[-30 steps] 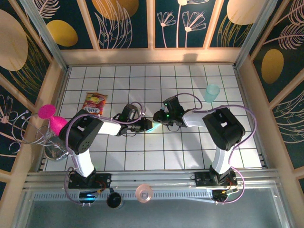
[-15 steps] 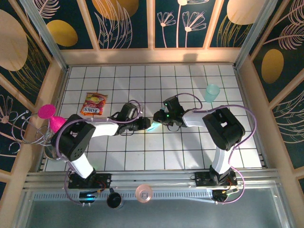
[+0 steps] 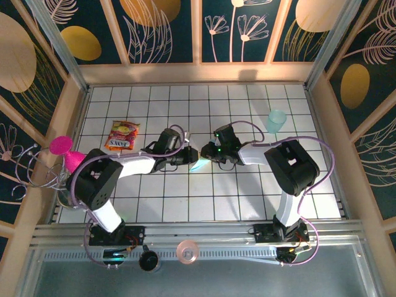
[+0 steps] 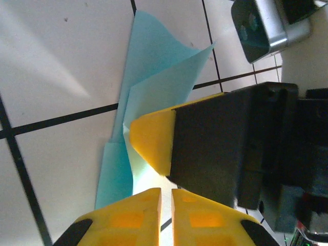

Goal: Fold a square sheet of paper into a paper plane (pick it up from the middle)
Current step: Fold the wing for the fifth time at the center of the table.

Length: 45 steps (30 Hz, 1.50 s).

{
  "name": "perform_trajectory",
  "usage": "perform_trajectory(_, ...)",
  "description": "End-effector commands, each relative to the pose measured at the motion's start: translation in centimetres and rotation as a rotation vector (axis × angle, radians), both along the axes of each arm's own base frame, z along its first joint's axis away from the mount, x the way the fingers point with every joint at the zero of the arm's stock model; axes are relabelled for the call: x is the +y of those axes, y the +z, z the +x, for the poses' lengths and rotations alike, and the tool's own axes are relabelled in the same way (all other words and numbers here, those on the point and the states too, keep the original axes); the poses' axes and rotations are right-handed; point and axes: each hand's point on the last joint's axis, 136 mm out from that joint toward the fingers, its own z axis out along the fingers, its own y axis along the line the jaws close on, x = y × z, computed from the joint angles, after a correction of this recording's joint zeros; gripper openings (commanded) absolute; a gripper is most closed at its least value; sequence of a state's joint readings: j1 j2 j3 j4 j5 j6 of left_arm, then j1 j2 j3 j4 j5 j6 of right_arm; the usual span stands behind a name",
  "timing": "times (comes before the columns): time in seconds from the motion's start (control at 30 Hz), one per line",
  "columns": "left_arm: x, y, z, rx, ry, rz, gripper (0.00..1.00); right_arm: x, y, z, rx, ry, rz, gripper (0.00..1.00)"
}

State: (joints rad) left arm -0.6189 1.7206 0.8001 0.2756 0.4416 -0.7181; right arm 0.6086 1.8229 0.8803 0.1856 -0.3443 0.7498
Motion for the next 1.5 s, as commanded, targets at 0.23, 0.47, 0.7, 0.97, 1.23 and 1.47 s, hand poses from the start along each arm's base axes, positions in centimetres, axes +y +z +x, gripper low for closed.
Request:
perform_trajectory(0.23, -1.7, -1.6, -0.1, 0.049, -0.056, 0.029, 0.08, -0.1, -0.4, 0.0, 0.017, -0.008, 0.014, 0.2)
perform_trajectory(0.47, -1.0, -1.7, -0.6, 0.058, -0.039, 0.047, 0.07, -0.2, -0.5, 0.1, 0.022, -0.01, 0.015, 0.16)
perform_trajectory(0.7, -0.9, -2.5, -1.0, 0.083, -0.042, 0.051, 0.03, -0.1, -0.7, 0.1, 0.027, -0.01, 0.016, 0.11)
perform_trajectory(0.97, -0.9, -3.0, -0.1, 0.081, -0.038, 0.099, 0.03, -0.3, -0.9, 0.0, 0.032, -0.009, 0.01, 0.1)
perform_trajectory(1.23, -0.5, -4.1, -0.6, 0.113, -0.031, 0.123, 0.03, -0.2, -0.8, 0.1, 0.029, -0.01, 0.009, 0.1)
perform_trajectory(1.47, -0.2, -4.6, -1.0, 0.13, -0.031, 0.13, 0.03, -0.4, -1.1, 0.2, 0.035, -0.015, -0.001, 0.1)
